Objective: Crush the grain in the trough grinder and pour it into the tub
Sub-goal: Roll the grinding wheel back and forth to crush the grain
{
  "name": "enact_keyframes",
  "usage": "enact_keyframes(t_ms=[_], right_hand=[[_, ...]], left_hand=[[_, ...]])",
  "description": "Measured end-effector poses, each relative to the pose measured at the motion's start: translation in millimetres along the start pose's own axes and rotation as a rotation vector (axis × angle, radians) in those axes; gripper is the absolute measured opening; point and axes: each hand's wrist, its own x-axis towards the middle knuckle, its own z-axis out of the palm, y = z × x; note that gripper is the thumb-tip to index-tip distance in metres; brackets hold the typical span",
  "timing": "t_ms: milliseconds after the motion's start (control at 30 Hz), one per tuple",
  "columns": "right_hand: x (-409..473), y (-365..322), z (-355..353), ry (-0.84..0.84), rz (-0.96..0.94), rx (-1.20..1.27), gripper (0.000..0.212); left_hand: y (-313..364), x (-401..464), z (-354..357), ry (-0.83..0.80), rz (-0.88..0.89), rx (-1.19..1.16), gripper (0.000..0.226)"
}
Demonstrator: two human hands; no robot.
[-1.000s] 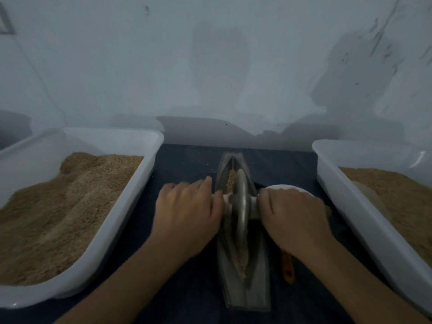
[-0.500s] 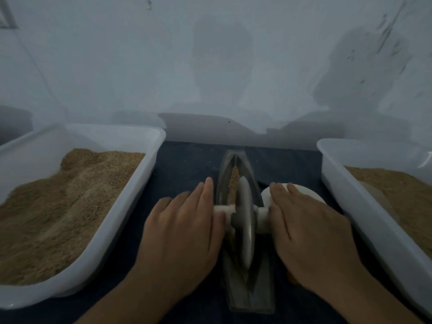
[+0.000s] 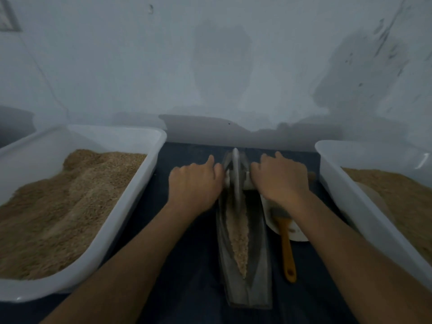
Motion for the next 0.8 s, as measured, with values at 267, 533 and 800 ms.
enact_keyframes(t_ms=[267,533,800], right_hand=[[-117.6,14.2,-1.4,0.266,-0.119,0.027,0.061],[23.7,-0.7,5.4,0.038,0.083,0.054,0.052],[-98.7,6.1,1.0,0.257,-0.123,0.060,0.056]], left_hand=[[-8.9,-101.0,-19.3,0.210,0.163,-0.212,0.064],[0.0,29.8,8.7,0.006,-0.106,-0.022,0.055],[-12.8,-82.0,-16.3,0.150,0.109,-0.236,0.061]])
